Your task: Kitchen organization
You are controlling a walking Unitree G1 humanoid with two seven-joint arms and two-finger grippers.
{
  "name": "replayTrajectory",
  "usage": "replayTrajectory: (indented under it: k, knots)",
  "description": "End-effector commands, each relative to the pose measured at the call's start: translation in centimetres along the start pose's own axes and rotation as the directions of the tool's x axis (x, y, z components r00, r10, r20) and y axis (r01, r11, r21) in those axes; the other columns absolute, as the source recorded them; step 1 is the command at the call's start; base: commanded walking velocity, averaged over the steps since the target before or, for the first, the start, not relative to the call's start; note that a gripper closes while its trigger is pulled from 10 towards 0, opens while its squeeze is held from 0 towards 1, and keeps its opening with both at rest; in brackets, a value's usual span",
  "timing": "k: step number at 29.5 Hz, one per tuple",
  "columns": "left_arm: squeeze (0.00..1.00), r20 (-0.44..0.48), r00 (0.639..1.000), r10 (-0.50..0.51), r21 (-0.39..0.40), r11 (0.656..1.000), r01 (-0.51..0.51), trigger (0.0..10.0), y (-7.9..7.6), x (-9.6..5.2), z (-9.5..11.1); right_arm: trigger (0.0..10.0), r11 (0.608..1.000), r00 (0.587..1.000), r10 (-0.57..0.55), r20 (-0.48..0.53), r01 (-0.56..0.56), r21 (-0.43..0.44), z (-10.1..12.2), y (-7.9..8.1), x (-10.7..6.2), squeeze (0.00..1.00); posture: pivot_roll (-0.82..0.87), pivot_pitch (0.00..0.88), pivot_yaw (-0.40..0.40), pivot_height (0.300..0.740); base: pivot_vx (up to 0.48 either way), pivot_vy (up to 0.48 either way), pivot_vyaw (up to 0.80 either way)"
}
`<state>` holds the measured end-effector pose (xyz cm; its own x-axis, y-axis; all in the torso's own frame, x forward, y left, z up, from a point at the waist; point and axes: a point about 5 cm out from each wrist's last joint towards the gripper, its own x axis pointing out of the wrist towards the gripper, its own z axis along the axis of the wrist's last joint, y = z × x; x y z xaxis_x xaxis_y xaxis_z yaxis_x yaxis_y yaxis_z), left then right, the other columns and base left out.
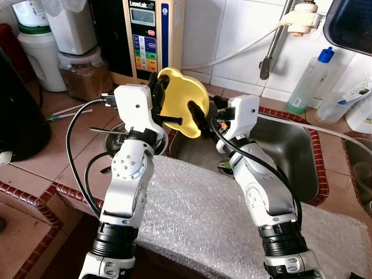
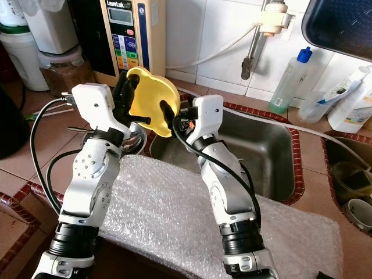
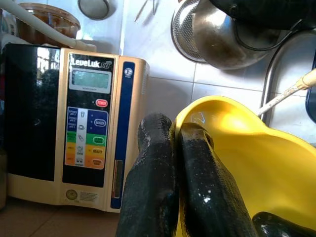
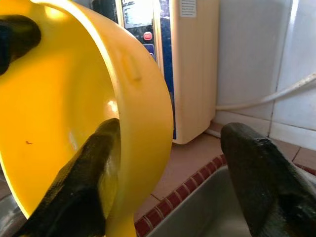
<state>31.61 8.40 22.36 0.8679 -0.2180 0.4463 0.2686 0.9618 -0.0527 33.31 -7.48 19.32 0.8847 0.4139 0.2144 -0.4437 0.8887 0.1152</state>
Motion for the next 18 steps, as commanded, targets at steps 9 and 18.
replayTrajectory:
  k: [9, 18]
  knots:
    - [0.00, 0.024, 0.999, -0.036, 0.020, 0.999, 0.036, 0.0, -0.5, 0.0, 0.5, 0.0, 0.978, 0.979, -0.197, -0.053, 0.192, -0.080, -0.8, -3.1, 0.0, 0.00, 0.08, 0.000, -0.031, 0.740, 0.000, 0.000, 0.00]
    - [0.00, 0.013, 1.000, -0.021, 0.042, 0.999, 0.020, 0.0, -0.2, -0.2, 0.4, 0.0, 0.966, 0.966, -0.248, -0.069, 0.241, -0.098, -1.4, -3.4, 0.1, 0.00, 0.09, 0.000, -0.032, 0.740, 0.000, 0.000, 0.00]
